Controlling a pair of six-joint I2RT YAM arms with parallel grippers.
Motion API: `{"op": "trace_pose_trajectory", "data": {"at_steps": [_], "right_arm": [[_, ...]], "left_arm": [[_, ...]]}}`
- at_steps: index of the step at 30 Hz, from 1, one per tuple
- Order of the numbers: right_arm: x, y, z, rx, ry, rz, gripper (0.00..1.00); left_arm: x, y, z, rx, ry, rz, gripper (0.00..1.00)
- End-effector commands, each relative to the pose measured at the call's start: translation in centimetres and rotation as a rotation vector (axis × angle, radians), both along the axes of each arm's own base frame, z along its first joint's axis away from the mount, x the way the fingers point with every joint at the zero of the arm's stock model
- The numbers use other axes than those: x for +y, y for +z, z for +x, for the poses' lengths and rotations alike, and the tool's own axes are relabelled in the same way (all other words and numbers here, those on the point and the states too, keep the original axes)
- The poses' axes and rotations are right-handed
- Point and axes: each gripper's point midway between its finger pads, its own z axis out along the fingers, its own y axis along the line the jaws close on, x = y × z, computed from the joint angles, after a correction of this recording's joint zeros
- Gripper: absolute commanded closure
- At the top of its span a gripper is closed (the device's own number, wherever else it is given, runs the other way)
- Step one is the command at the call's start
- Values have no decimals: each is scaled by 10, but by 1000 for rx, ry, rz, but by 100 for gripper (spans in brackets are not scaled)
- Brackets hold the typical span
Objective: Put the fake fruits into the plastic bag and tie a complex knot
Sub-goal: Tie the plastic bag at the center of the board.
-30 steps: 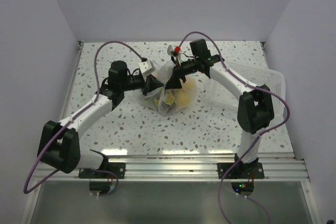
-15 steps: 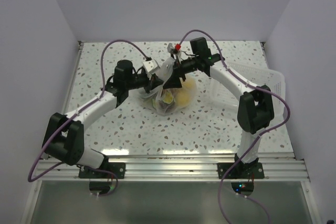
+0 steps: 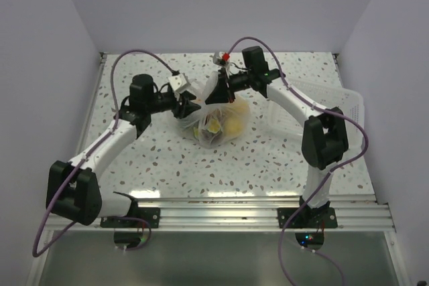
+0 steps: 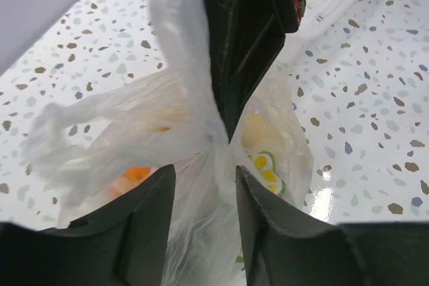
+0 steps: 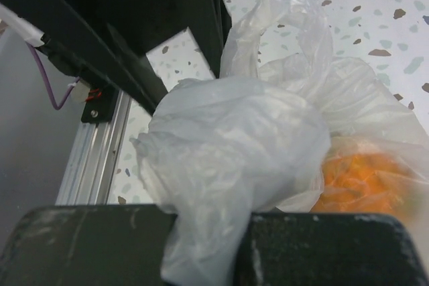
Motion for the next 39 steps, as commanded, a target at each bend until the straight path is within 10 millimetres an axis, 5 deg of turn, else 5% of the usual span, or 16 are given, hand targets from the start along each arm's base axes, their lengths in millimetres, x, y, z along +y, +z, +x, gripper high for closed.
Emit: {"op": "trace_pose_trajectory", "data": {"at_steps": [1, 7, 12, 15, 19, 25, 26, 27, 31, 32, 33, 34, 35, 37, 39], "right_arm": [[-1, 14, 3, -47, -3, 21, 100], [0, 15, 2, -82, 12, 37, 100], [1, 16, 2, -128, 27, 41, 100], [-1, 11, -1, -136, 39, 18, 100], [-3, 8, -2, -157, 48, 5, 100], [-3, 6, -2, -162, 50, 4, 100], [-2, 6, -2, -165, 49, 1, 100], [-3, 5, -1, -164, 46, 0, 100], [-3, 6, 0, -175, 47, 3, 100], [-3, 6, 0, -180, 50, 7, 100], [-3, 7, 0, -185, 48, 7, 100], [-2, 8, 0, -190, 49, 10, 100], [-3, 8, 1, -192, 47, 10, 100], [-4, 9, -1, -196, 49, 8, 100], [-4, 8, -2, -212, 58, 6, 100]], "left_arm": [[33, 32, -4, 5, 8, -79, 51], [65, 62, 22, 20, 121, -148, 41], [52, 69, 43, 131, 77, -269, 20], [45, 80, 46, 144, 25, -334, 17], [39, 83, 44, 164, -28, -367, 26], [33, 88, 47, 182, -59, -400, 74], [33, 88, 47, 184, -66, -396, 91], [33, 90, 45, 189, -74, -392, 99], [35, 98, 45, 163, -68, -358, 100], [36, 95, 47, 145, -60, -339, 97], [38, 88, 49, 181, -28, -330, 81], [40, 85, 51, 189, -8, -326, 53], [44, 79, 56, 199, 35, -311, 40], [47, 74, 61, 192, 70, -297, 25], [48, 69, 63, 200, 79, -288, 24]]}}
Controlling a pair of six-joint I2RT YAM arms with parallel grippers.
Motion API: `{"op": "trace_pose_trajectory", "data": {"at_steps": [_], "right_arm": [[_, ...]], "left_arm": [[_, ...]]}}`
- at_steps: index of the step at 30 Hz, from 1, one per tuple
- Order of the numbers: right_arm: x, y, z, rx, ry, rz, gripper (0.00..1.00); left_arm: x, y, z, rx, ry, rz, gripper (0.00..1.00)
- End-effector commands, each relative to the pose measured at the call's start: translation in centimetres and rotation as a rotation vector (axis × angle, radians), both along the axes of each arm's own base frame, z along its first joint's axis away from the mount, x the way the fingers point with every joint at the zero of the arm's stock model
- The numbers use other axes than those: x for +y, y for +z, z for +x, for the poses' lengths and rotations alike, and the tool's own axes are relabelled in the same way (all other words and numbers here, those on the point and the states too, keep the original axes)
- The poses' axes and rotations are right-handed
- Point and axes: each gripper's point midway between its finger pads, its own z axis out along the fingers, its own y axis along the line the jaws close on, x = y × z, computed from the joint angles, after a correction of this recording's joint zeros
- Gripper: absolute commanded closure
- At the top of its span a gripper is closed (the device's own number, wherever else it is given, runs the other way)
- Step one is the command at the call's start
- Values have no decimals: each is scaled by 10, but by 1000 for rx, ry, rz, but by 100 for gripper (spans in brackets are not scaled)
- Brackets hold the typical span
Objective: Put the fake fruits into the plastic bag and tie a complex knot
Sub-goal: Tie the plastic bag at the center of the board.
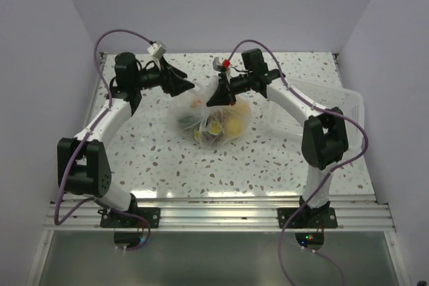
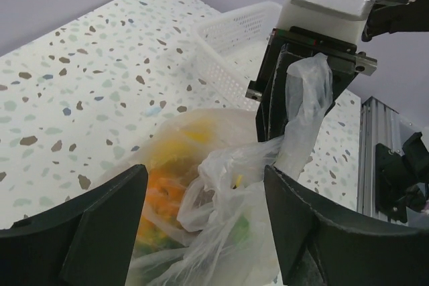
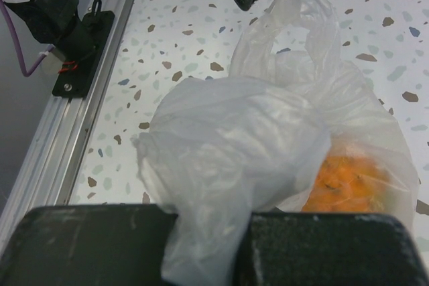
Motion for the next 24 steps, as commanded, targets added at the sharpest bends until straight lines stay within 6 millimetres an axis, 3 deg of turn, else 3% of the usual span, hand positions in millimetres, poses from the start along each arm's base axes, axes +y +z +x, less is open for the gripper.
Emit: {"op": "trace_pose_trajectory", "data": {"at_steps": [1, 7, 15, 19, 21, 22, 24], "right_arm": [[-1, 19, -3, -76, 16, 17, 100], [-1, 17, -4, -80, 21, 12, 100], [-1, 16, -3, -79, 21, 9, 100], [-2, 16, -4, -82, 26, 8, 100], [-2, 16, -5, -82, 28, 8, 100], [-3, 15, -5, -81, 25, 7, 100], [-3, 14, -5, -74, 24, 2, 100]], "left_arm": [[8, 4, 8, -28, 46, 39, 24], [1, -6, 1, 11, -16, 24, 38], [-21, -11, -9, 57, -129, 17, 49], [-21, -10, -5, 47, -119, 22, 75], [-20, -7, -3, 36, -114, 26, 82], [-19, -5, -4, 33, -114, 25, 93], [-17, 2, -4, 7, -112, 28, 100]]}}
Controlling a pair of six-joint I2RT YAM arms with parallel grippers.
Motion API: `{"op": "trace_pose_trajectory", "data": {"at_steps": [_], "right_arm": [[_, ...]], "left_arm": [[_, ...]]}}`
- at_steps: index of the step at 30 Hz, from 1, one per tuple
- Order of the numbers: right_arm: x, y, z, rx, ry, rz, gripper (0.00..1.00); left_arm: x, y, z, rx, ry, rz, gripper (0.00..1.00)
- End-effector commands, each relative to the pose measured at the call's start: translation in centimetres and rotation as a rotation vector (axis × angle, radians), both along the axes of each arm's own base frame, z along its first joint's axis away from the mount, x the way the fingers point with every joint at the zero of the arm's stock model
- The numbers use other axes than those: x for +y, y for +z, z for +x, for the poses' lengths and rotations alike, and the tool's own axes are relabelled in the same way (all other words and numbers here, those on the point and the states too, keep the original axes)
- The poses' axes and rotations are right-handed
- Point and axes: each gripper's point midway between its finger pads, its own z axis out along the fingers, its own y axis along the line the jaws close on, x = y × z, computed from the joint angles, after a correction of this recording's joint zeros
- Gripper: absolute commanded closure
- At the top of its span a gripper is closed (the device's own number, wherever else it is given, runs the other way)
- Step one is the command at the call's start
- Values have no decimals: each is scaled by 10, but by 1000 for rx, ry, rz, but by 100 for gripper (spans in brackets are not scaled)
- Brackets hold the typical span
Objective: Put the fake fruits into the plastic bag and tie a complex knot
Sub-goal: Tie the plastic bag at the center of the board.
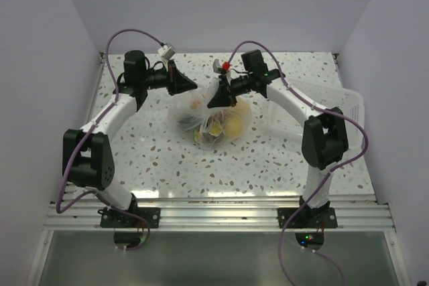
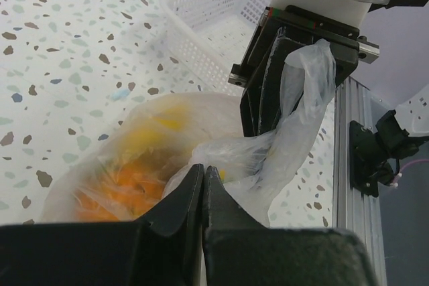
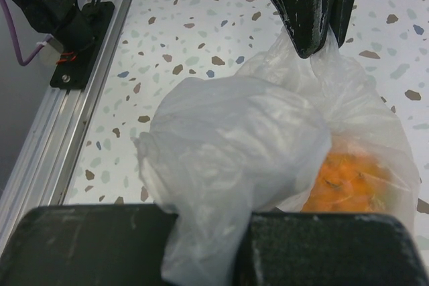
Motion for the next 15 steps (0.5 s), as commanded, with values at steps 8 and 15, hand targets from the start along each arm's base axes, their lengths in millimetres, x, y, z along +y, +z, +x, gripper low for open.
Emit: {"op": "trace_pose_trajectory", "data": {"at_steps": [8, 15], "right_arm": [[-5, 8, 19, 17, -82, 5, 89], [2, 6, 42, 21, -164, 10, 96]], "left_arm": [[15, 76, -18, -242, -59, -34, 100], [4, 57, -59, -228, -152, -30, 100]]}}
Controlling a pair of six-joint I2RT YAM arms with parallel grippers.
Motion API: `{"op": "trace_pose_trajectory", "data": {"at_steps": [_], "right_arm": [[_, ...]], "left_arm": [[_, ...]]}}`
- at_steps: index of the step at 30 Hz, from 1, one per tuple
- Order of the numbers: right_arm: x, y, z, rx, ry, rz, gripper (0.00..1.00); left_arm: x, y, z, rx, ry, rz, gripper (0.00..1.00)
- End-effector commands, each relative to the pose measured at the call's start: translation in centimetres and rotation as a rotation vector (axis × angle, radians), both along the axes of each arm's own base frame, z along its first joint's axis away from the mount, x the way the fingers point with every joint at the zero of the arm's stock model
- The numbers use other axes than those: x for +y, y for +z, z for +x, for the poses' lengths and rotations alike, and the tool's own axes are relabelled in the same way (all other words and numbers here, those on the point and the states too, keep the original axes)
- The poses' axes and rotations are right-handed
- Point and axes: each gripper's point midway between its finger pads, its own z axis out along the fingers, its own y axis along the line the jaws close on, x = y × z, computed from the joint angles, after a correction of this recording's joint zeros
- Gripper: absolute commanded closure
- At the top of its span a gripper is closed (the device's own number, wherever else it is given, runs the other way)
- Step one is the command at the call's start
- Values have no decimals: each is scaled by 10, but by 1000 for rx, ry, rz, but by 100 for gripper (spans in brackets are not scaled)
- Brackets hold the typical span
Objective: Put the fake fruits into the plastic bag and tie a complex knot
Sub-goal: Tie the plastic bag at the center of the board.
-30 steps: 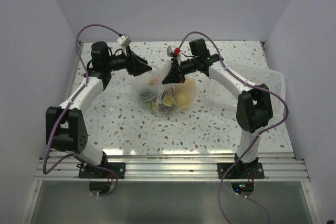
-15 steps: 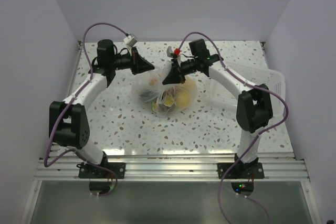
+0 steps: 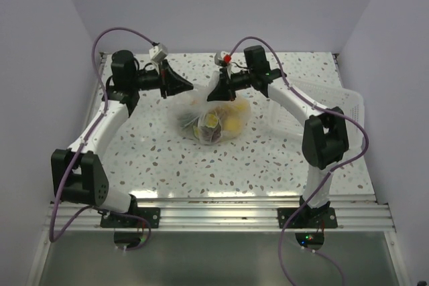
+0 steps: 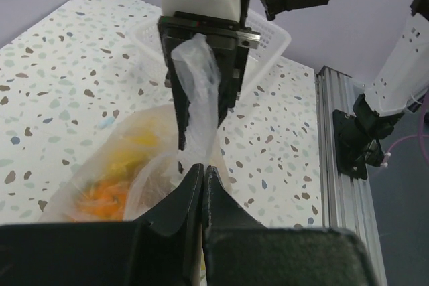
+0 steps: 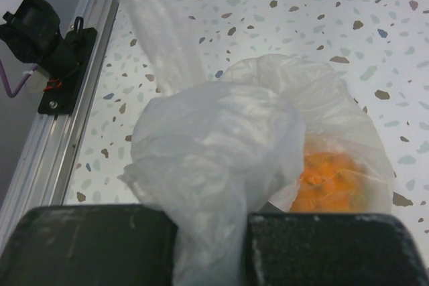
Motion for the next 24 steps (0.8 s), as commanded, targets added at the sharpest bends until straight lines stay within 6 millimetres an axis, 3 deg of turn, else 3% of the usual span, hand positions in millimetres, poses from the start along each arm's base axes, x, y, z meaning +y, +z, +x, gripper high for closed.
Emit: {"op": "trace_pose_trajectory", "data": {"at_steps": [1, 4, 6, 8, 9, 12, 16, 24], "right_arm": [[3, -3, 24, 36, -104, -15, 100], [4, -2, 27, 68, -126, -19, 100], [4, 5, 28, 94, -152, -8, 100], [5, 5, 25, 133, -168, -5, 100], [4, 8, 23, 137, -169, -4, 100], [2, 7, 21, 160, -182, -9, 100], [0, 10, 15, 173, -176, -9, 100], [1, 16, 10, 221, -170, 3, 100]], "left_arm": [[-8, 6, -28, -96, -88, 6, 100], [-26, -24, -47, -126, -144, 96, 100], [-37, -57, -58, -148, -159, 187, 100], [-43, -70, -56, -176, -130, 207, 100], [-46, -87, -58, -157, -107, 231, 100], [-52, -116, -54, -188, -60, 310, 100], [-44, -158, -27, -158, 77, 438, 100], [-27, -204, 21, -130, 302, 645, 100]]}}
